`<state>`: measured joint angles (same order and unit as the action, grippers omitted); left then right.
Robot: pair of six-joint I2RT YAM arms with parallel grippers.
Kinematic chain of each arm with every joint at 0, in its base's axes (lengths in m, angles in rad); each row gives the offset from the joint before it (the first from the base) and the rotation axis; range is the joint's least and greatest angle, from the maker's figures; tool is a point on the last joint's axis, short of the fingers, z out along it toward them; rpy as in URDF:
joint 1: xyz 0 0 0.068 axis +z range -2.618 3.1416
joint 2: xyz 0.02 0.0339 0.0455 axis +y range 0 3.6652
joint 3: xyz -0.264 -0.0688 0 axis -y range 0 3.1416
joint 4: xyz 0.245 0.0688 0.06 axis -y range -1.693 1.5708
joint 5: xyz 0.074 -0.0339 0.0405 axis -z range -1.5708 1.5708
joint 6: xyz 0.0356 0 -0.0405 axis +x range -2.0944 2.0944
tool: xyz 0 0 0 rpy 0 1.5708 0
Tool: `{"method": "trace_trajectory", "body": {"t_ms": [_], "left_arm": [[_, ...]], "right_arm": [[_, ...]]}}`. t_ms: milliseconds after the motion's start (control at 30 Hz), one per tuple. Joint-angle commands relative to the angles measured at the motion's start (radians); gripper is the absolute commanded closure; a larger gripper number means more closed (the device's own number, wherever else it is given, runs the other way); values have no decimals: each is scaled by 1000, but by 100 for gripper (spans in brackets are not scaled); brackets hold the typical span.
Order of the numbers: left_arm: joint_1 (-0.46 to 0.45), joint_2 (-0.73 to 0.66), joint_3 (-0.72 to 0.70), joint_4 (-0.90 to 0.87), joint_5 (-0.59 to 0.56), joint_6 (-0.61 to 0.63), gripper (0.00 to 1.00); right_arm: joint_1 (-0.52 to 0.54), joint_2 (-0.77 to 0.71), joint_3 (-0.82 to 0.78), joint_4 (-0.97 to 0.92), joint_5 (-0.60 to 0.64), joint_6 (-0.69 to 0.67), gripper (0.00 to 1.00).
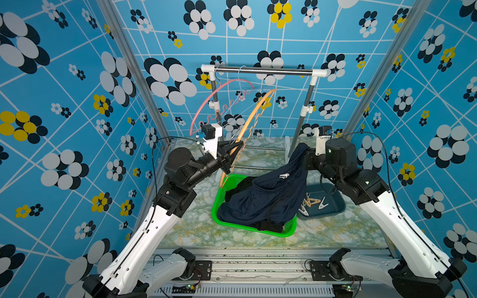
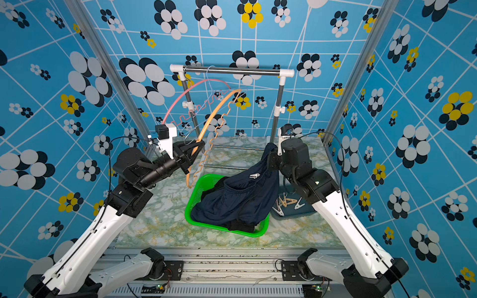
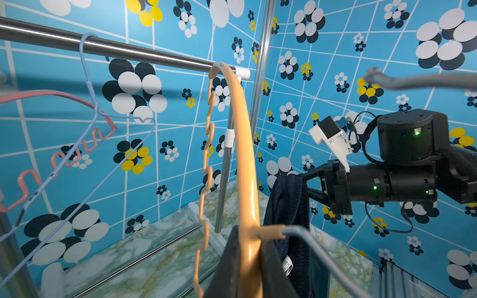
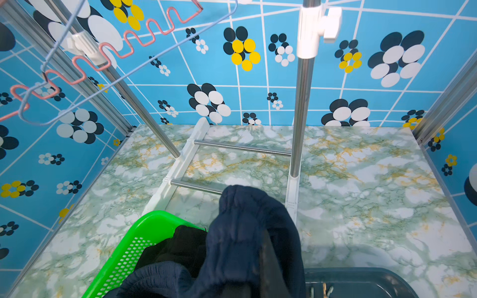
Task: Remove the clothespins securing shorts to the hanger
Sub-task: Place the shorts in the basket.
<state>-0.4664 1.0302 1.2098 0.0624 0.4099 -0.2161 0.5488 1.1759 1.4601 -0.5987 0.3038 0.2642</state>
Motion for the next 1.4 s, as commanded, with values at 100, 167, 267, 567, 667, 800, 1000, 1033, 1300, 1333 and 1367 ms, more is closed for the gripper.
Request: {"method": "trace_trajectory", "body": {"t_ms": [100, 167, 267, 567, 667, 800, 1000, 1033, 1300, 1333, 1367], "left_arm": [[36, -59, -37, -34, -66, 45, 100], [41, -78, -40, -54, -89, 60, 100], [46, -108, -36, -98, -126, 86, 100], [49, -209, -21, -217, -231, 156, 100], [49, -231, -29, -223, -246, 158, 100], [49, -254, -43, -218, -252, 153, 100], [49, -274, -45, -237, -286, 166, 100], [49, -278, -44, -241, -288, 167, 100], [48, -296, -64, -250, -294, 160, 100], [48, -297, -66, -251, -294, 158, 100], [49, -298, -71, -251, -294, 156, 100]], "right_arm": [[3, 11, 21, 67, -161, -7, 100], [37, 29, 16, 96, -230, -2, 100], [130, 68, 45, 101, -238, -24, 100], [340, 151, 97, 162, -344, -32, 100], [387, 195, 132, 163, -385, -36, 100], [416, 259, 133, 183, -439, -28, 100], [416, 334, 99, 228, -466, 17, 100], [416, 341, 89, 235, -451, 20, 100], [413, 446, 31, 236, -257, 4, 91], [412, 465, 30, 234, -244, 3, 90], [409, 488, 27, 234, -234, 5, 90]]}}
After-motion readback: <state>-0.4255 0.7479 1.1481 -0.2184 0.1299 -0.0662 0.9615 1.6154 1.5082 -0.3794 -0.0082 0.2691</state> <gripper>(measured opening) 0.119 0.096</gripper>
